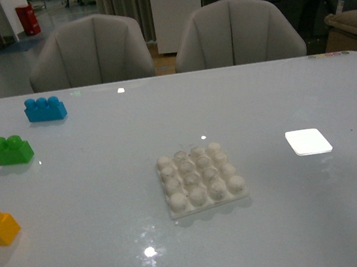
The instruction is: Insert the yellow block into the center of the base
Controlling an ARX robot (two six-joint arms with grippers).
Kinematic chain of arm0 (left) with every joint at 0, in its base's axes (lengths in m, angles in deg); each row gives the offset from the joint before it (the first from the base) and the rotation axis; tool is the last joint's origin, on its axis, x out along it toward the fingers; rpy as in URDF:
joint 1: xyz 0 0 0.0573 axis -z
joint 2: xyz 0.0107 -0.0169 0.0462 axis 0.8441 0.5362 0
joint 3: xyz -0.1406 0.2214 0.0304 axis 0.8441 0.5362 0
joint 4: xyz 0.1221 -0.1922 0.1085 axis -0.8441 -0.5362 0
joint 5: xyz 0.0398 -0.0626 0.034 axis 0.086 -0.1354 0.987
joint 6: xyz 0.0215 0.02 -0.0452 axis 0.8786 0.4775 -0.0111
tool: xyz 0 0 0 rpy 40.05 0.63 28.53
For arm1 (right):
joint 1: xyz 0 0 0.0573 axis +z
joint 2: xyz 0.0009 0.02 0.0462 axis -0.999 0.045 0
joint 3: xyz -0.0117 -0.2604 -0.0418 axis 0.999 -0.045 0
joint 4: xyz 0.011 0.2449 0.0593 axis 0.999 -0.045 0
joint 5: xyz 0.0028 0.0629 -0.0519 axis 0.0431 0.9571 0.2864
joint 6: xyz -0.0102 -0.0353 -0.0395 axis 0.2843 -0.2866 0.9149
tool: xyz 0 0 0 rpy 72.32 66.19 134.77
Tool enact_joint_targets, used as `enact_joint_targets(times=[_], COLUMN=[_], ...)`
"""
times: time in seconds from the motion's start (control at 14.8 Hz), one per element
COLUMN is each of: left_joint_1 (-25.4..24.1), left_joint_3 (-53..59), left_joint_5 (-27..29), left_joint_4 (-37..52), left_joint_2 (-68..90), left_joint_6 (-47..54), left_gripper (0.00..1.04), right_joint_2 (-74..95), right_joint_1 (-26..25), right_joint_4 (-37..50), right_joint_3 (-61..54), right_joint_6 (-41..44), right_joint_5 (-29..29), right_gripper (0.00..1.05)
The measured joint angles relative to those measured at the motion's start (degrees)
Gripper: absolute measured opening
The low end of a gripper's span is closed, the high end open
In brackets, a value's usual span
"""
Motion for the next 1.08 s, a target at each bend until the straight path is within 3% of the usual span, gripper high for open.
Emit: enact_joint_targets(times=[0.14,0.2,0.34,0.41,0.54,0.75,1.08], left_joint_1=[0.0,0.0,0.0,0.0,0.0,0.0,0.0], left_joint_3=[0.0,0.0,0.0,0.0,0.0,0.0,0.0], left_joint_5=[0.0,0.0,0.0,0.0,0.0,0.0,0.0], left_joint_4=[0.0,0.0,0.0,0.0,0.0,0.0,0.0], left_joint_2=[0.0,0.0,0.0,0.0,0.0,0.0,0.0], left_joint_6=[0.0,0.0,0.0,0.0,0.0,0.0,0.0], left_gripper=[0.98,0.98,0.98,0.98,0.98,0.98,0.98], right_joint_2=[-21.5,-30.0,-50.9,-53.9,-70.4,-76.3,-78.8], right_joint_1=[-1.7,0.3,1.5,1.5,1.2,1.2,1.2], right_joint_4=[-1.9,2.6,-9.1,-11.5,-21.2,-20.2,-19.5], right_joint_3=[-11.1,-16.5,-25.5,-26.4,-30.5,-33.3,-36.7], right_joint_6=[4.8,10.2,21.6,22.4,25.2,26.5,26.5], right_joint_5=[0.6,-4.8,-6.8,-7.0,-7.3,-7.3,-7.3], right_gripper=[0.95,0.85,0.61,0.57,0.35,0.02,0.02])
